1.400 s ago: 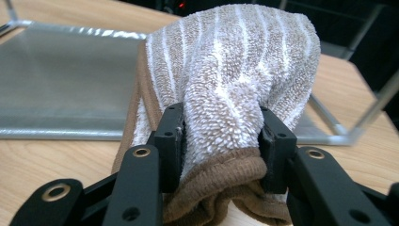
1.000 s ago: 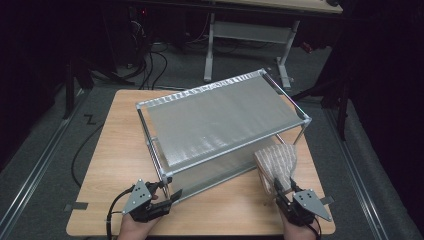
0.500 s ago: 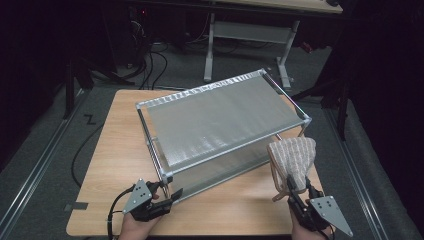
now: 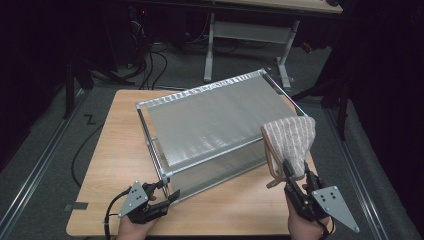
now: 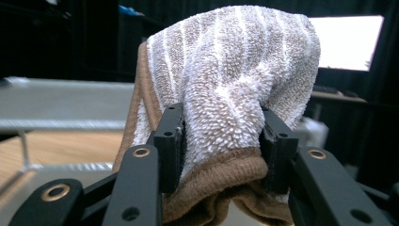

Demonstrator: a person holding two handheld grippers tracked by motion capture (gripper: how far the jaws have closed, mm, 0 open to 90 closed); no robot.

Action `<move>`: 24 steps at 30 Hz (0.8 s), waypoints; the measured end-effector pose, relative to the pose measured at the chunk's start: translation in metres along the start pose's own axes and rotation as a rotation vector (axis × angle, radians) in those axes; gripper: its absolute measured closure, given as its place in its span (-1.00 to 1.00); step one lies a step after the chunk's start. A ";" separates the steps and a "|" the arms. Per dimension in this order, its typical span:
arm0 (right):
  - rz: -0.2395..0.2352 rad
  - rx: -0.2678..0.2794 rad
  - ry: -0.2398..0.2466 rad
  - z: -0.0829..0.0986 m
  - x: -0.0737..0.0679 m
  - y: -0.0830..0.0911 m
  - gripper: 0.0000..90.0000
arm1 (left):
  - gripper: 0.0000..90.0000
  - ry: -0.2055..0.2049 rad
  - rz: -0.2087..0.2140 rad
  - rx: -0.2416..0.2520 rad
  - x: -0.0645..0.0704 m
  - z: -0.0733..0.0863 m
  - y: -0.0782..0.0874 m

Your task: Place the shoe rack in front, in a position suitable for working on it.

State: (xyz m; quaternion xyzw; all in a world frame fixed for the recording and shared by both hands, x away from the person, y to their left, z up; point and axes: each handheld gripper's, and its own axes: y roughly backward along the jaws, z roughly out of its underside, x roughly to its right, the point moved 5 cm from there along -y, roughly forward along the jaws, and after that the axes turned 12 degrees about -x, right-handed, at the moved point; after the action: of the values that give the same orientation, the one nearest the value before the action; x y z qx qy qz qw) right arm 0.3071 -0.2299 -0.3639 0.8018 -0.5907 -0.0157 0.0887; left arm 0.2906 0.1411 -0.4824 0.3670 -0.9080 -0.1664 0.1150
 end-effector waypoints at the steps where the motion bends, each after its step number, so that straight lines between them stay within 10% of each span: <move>1: -0.012 0.005 0.008 -0.005 -0.004 -0.002 0.31 | 0.09 -0.002 0.006 0.003 0.000 0.000 0.002; 12: -0.189 0.059 0.005 -0.042 -0.071 -0.035 0.29 | 0.77 -0.056 0.011 -0.001 0.010 0.001 0.010; 24: -0.342 0.065 0.019 -0.050 -0.149 -0.059 0.27 | 0.78 -0.085 0.048 -0.001 0.022 -0.001 0.003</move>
State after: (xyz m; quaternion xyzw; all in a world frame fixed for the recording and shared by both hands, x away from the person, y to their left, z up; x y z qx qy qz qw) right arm 0.3248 -0.0649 -0.3361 0.8931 -0.4452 -0.0041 0.0644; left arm 0.2740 0.1276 -0.4785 0.3375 -0.9205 -0.1795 0.0803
